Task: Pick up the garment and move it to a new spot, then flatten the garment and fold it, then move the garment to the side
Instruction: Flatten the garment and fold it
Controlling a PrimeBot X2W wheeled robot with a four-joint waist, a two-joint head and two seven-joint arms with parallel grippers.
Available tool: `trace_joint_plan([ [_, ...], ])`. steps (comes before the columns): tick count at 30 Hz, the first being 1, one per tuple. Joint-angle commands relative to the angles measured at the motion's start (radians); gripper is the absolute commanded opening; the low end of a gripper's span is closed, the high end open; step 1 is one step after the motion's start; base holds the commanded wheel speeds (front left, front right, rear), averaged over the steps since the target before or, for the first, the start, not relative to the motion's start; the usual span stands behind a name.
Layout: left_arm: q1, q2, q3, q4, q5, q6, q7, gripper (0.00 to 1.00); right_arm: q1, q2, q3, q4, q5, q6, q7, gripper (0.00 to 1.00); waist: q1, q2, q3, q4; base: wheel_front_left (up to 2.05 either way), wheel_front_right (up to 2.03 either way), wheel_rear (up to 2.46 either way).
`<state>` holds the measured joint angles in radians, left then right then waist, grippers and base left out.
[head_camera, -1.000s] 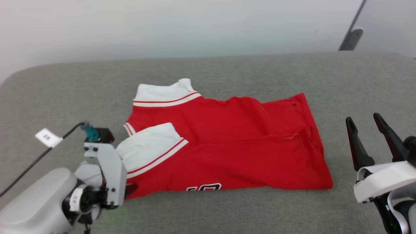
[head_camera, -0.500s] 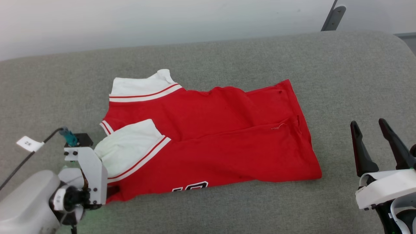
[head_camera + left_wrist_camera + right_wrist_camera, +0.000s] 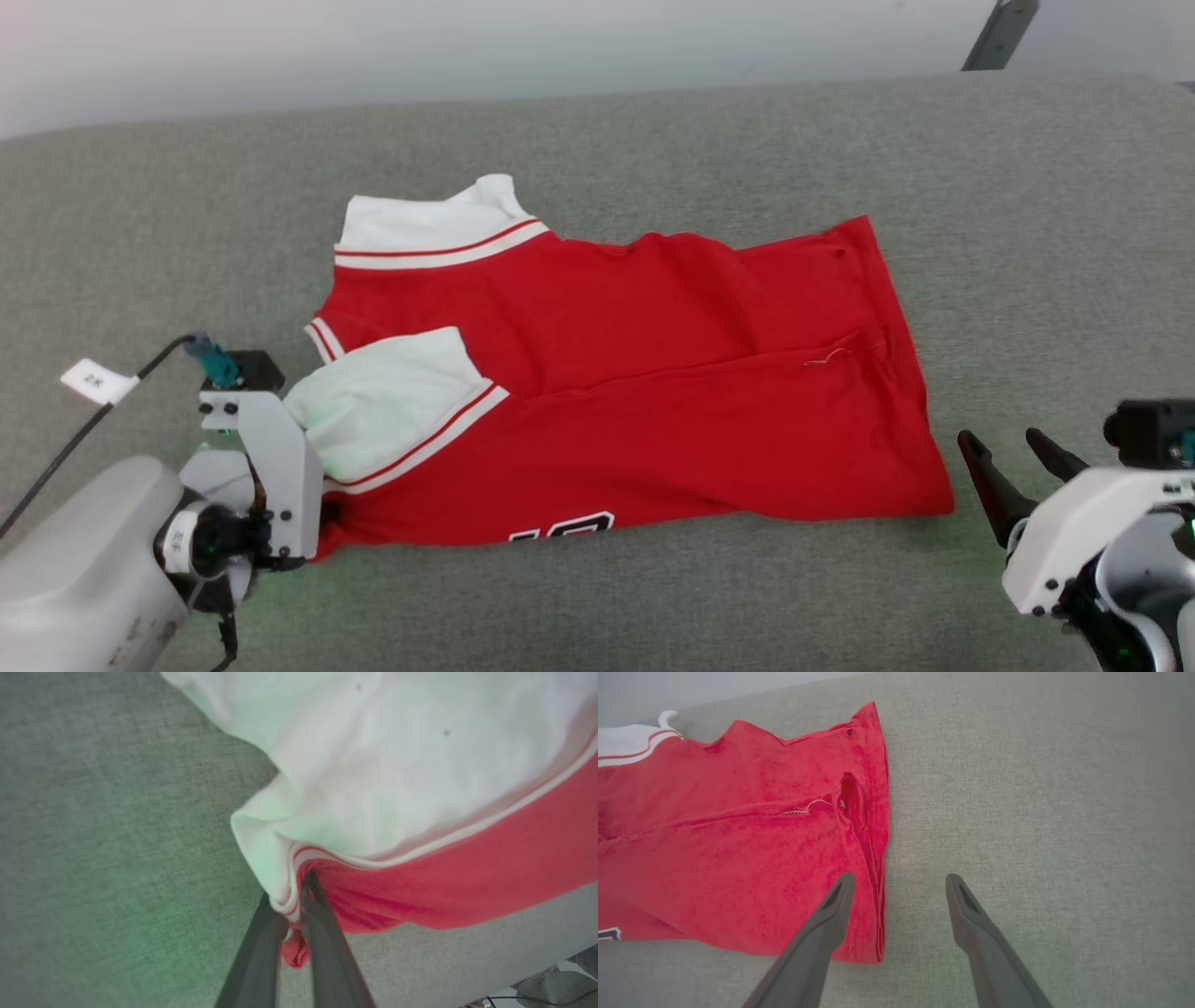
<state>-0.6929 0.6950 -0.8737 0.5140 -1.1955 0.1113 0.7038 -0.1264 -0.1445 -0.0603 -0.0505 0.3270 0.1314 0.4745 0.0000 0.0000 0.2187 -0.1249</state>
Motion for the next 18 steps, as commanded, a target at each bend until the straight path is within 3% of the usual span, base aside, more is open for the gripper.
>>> trace_joint_plan([
  [1, 0.014, -0.05, -0.021, 0.011, 0.009, -0.006, -0.012, 0.0, -0.03, -0.015, 0.002, 0.027, 0.016, -0.002, 0.032, 1.0, 0.0, 0.0, 0.016, 0.015, 0.0, 0.0, 0.0],
  [11, -0.014, -0.074, -0.029, 0.0, 0.021, -0.019, -0.02, 0.0, -0.137, -0.05, 0.066, 0.236, 0.06, -0.002, 0.245, 1.0, 0.0, 0.0, 0.047, 0.065, 0.0, 0.0, 0.0],
  [13, -0.015, -0.075, -0.03, -0.001, 0.022, -0.02, -0.019, 0.0, -0.145, -0.052, 0.084, 0.27, 0.058, -0.001, 0.276, 0.0, 0.0, 0.0, 0.049, 0.073, 0.0, 0.0, 0.0],
  [18, -0.007, -0.067, -0.026, 0.006, 0.015, -0.023, -0.02, 0.0, -0.176, -0.069, 0.079, 0.305, 0.045, -0.002, 0.295, 0.0, 0.0, 0.0, 0.043, 0.087, 0.0, 0.0, 0.0],
])
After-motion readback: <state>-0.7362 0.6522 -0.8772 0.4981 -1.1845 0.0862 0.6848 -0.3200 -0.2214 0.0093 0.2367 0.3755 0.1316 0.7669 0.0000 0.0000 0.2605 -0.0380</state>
